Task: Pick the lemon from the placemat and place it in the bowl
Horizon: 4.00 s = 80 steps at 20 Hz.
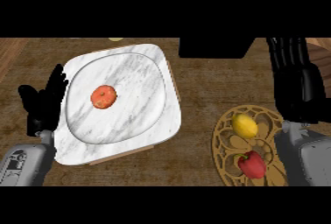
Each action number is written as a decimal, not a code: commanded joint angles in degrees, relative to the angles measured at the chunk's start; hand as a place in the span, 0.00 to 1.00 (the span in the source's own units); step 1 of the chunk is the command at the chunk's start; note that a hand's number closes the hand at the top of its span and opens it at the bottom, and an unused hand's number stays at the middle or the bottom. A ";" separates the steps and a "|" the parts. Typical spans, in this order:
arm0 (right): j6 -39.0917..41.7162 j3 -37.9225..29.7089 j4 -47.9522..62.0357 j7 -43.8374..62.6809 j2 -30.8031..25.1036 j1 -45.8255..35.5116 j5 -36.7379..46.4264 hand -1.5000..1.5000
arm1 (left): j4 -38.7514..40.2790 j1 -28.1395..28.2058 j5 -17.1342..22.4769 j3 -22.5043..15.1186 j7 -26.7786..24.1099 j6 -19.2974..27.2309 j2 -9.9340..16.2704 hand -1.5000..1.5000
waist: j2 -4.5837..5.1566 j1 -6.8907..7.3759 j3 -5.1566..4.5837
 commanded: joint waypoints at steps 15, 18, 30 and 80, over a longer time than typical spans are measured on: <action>26.25 -4.24 6.56 -15.36 -1.69 24.41 -19.42 0.00 | -8.89 4.54 0.36 -8.87 -4.39 -3.77 -8.03 0.50 | 0.13 -0.42 1.08; 28.85 -9.07 8.73 -17.12 -5.47 23.21 -18.59 0.00 | -7.27 6.46 -1.24 -9.44 -8.26 -4.12 -9.52 0.50 | 0.23 -0.19 1.04; 33.48 -12.32 13.60 10.80 -23.74 8.83 -23.01 0.00 | -7.46 6.23 -0.01 -7.66 -8.04 -7.08 -8.21 0.50 | 0.34 0.47 0.99; 48.78 -11.04 31.02 5.22 -5.02 9.73 -7.86 0.00 | -8.75 4.06 -3.56 -1.39 -4.02 -11.86 -12.02 0.50 | 0.30 0.09 1.04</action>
